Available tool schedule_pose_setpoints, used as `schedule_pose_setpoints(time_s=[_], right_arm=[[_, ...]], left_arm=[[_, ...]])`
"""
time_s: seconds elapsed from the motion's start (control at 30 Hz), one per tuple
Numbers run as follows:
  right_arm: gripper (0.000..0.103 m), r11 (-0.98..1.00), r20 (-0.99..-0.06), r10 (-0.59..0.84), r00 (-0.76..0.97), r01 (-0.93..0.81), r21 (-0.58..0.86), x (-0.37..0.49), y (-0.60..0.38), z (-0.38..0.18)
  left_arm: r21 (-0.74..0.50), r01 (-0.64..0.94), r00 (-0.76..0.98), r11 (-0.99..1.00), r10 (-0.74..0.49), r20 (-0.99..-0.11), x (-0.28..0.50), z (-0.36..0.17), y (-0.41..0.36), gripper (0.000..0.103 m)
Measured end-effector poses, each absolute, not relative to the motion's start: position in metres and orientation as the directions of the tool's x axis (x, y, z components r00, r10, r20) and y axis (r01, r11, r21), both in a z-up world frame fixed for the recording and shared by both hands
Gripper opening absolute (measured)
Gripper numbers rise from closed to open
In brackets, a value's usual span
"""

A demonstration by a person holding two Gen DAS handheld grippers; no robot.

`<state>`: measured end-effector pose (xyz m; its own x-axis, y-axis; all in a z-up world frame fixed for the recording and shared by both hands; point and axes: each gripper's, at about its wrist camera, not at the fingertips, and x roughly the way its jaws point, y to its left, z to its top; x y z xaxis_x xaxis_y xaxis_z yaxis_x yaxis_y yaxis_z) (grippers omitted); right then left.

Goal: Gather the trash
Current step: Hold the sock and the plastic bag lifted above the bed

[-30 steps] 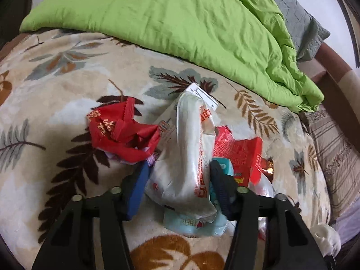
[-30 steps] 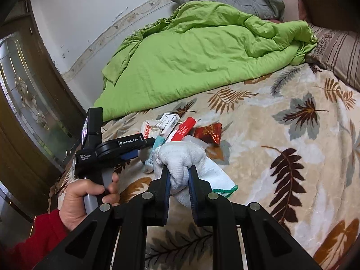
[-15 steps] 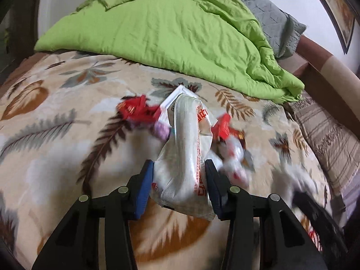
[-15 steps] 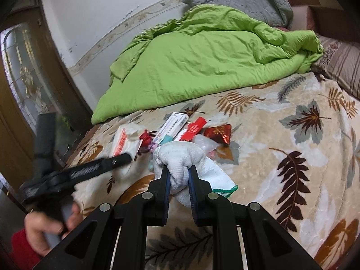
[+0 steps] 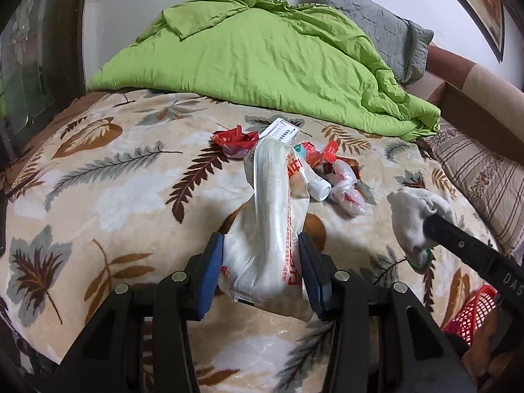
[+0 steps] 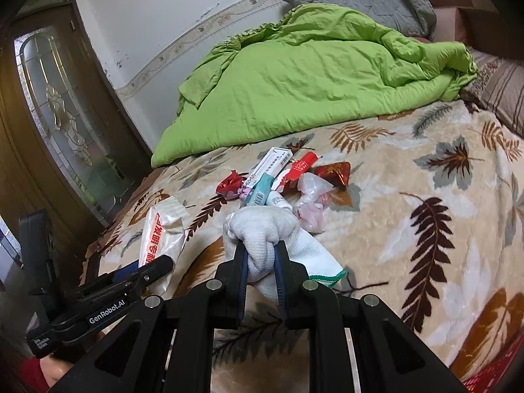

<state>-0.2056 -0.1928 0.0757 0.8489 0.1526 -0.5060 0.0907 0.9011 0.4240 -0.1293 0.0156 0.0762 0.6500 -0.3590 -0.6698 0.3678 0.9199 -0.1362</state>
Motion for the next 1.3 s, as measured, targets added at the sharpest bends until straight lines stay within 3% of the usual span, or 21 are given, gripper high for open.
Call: schedule_pose_setpoints(time_s=[0.67, 1.3], right_arm=[[0.017, 0.89, -0.525, 0.179, 0.832, 0.09, 0.447, -0.196, -0.197, 0.069], [0.017, 0.895, -0.532, 0.168, 0.83, 0.098, 0.435, -0.197, -0.197, 0.07]], left_arm=[[-0.115, 0.376, 0.65, 0.919, -0.35, -0.674, -0.125, 0.071, 0.006, 0.045], [-0.022, 0.39, 0.699, 0.92, -0.312, -0.644, -0.134, 0.069, -0.007, 0.045]])
